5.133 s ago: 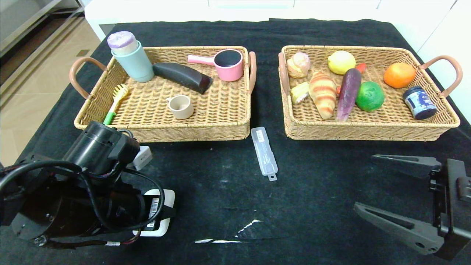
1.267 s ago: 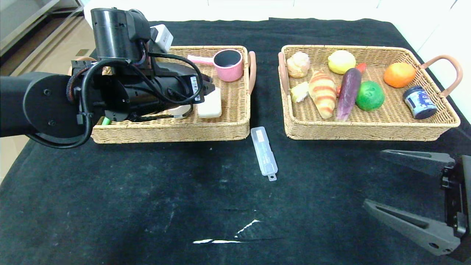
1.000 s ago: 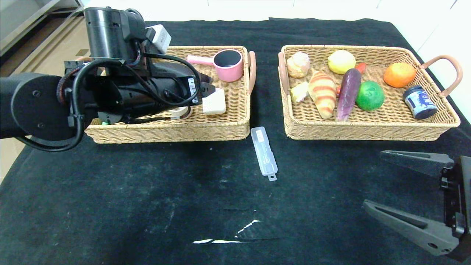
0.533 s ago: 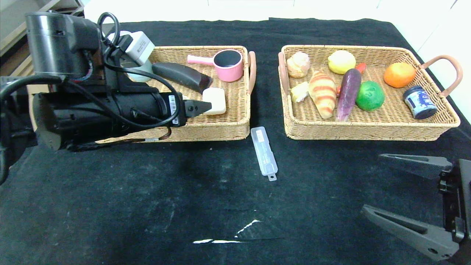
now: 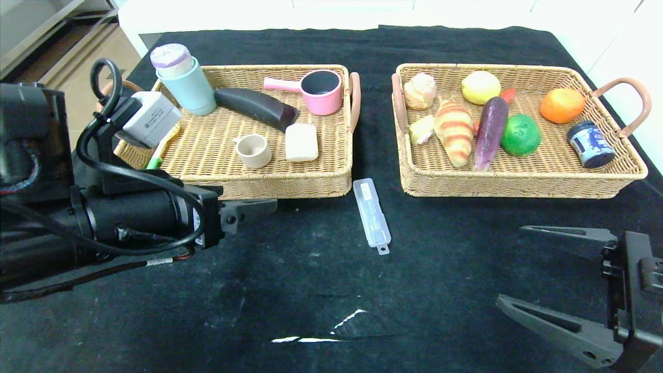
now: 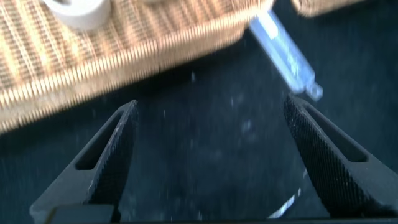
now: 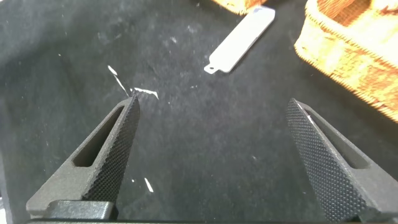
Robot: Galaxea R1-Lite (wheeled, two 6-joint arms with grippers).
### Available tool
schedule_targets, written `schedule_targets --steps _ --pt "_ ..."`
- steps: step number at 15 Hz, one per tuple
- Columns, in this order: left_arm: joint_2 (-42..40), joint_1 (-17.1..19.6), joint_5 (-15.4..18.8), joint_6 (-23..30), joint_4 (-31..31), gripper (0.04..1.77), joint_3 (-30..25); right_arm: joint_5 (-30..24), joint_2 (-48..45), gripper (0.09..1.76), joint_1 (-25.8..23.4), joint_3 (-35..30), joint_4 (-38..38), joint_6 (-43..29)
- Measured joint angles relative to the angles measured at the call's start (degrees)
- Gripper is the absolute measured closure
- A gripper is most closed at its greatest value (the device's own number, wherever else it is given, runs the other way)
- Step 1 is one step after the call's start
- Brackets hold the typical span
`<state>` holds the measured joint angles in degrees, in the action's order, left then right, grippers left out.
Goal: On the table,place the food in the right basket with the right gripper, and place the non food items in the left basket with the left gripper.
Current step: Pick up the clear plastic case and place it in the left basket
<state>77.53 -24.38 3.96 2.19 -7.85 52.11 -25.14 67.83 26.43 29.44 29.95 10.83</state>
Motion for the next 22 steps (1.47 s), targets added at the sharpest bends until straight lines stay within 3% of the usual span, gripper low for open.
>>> schedule_targets --steps 4,7,10,13,18,22 --pt "-1.4 3.5 2.9 -0.2 0.0 0.12 -2.5 1.4 2.3 0.14 0.5 0.1 0.2 0.0" --pt "-2.3 4.8 3.8 -0.3 0.1 0.11 -2.6 7.1 2.8 0.14 2.9 0.8 0.0 0.0" --pt "-3.4 4.9 3.8 -0.5 0.7 0.11 -2.4 16.3 4.3 0.14 7.3 2.4 -0.5 -0.1" --pt "-4.1 4.9 3.3 -0.4 1.1 0.11 -2.1 21.8 6.0 0.14 12.4 4.7 -2.0 -0.2" --pt "-5.7 4.9 3.1 -0.4 1.1 0.10 -1.5 41.9 12.7 0.14 23.4 15.2 -11.1 -4.1" --pt "-7.6 5.1 3.0 -0.5 1.2 0.10 -0.7 52.4 22.5 0.14 27.6 25.0 -12.2 -10.4"
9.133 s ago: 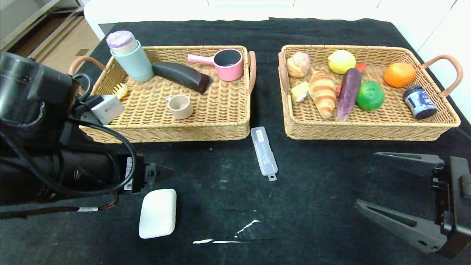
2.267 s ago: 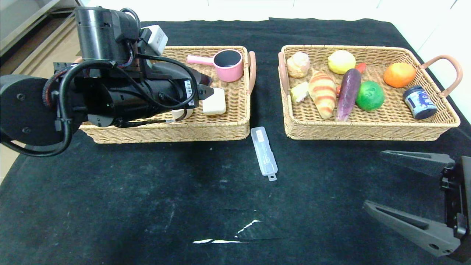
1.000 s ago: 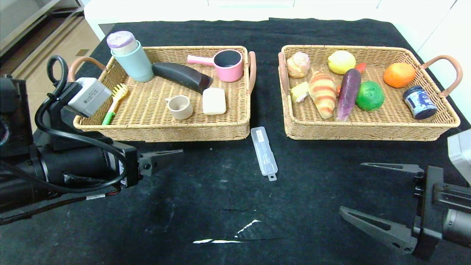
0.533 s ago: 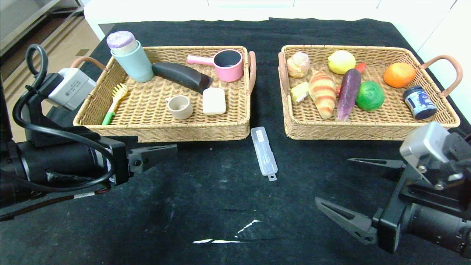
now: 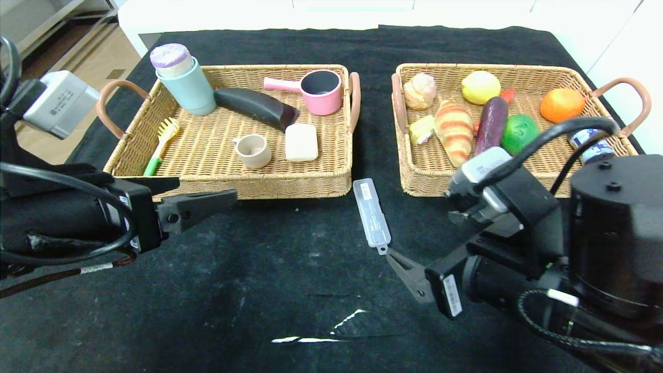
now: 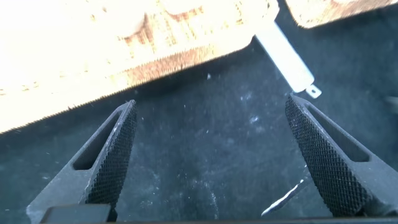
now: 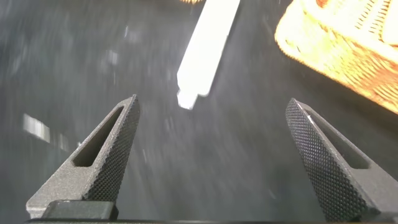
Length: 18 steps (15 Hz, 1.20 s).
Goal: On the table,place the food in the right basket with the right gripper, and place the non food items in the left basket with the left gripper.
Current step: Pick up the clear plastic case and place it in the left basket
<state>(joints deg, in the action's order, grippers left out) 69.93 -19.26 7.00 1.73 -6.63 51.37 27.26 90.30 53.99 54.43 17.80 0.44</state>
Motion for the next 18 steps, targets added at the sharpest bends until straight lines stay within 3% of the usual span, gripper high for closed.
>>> schedule_targets --steps 5,11,18 --pt "-1.9 0.5 0.0 0.0 0.1 0.10 0.6 4.9 10.4 0.14 -0.2 9.3 3.6 -5.3" --pt "-2.2 0.5 0.1 0.0 0.0 0.09 0.6 6.8 17.2 0.14 -2.5 10.3 16.7 -3.6" --pt "-2.3 0.5 0.1 0.0 -0.1 0.09 0.6 7.6 21.5 0.14 -2.9 11.0 18.4 -2.6"
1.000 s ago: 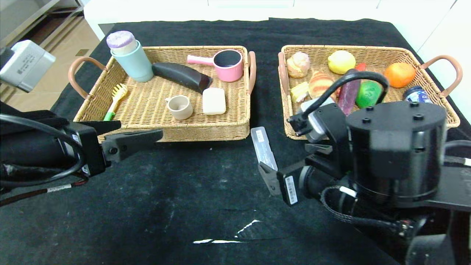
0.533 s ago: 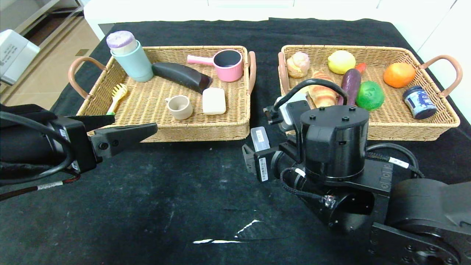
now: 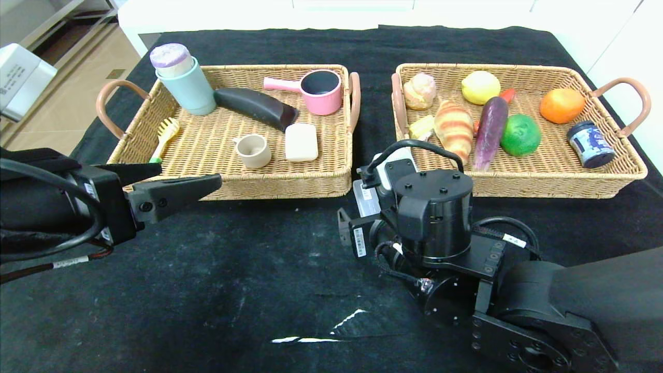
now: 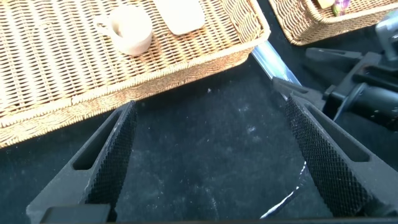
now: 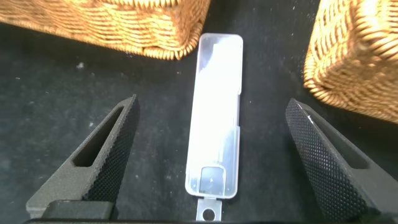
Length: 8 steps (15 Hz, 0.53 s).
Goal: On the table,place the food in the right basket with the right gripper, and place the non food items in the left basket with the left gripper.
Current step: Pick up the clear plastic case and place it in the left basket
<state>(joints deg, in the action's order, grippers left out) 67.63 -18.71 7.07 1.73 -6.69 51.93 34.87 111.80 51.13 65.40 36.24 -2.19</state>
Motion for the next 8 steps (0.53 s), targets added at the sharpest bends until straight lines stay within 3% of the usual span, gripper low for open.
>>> schedule_targets --steps 8 --pt "-0.2 0.0 0.0 0.0 0.0 0.09 0.0 0.5 3.1 0.14 -1.5 1.3 1.4 -0.2"
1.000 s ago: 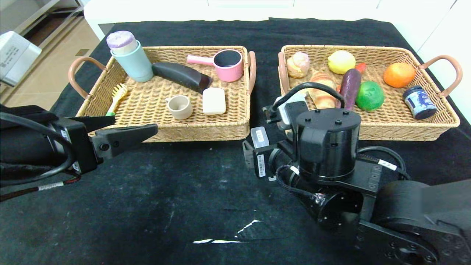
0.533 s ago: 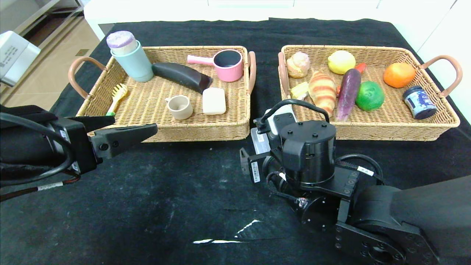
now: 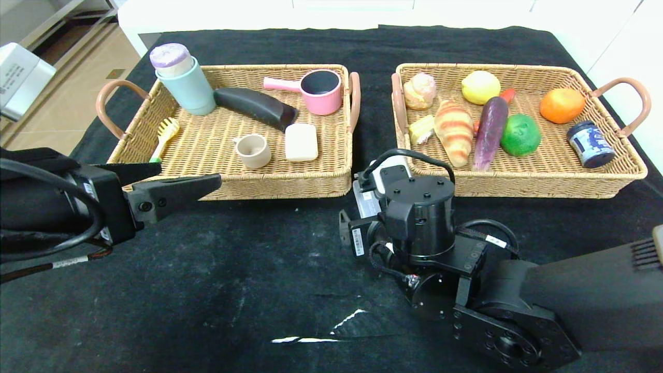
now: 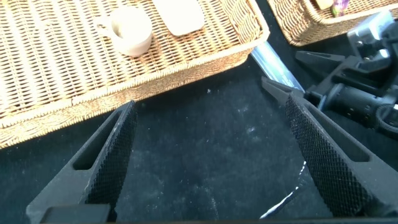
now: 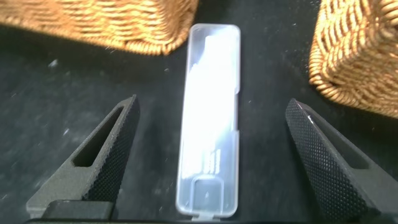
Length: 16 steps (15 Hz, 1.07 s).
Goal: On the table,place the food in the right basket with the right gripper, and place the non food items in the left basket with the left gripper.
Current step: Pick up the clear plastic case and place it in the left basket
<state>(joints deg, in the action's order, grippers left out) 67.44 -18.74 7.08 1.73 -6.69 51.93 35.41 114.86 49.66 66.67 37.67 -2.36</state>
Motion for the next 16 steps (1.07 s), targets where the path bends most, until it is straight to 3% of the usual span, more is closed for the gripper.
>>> schedule_targets --steps 10,11,16 --pt "-0.2 -0.1 0.1 -0.1 0.0 0.09 -0.1 0.0 1.4 0.14 -0.4 0.1 0.5 0.0" --pt "-0.2 -0.1 0.2 -0.1 0.0 0.09 -0.1 0.0 1.5 0.21 -0.4 0.1 0.5 0.0" --pt "-0.2 -0.1 0.2 -0.1 0.0 0.09 -0.1 0.0 2.2 0.92 -0.4 0.1 0.6 -0.1"
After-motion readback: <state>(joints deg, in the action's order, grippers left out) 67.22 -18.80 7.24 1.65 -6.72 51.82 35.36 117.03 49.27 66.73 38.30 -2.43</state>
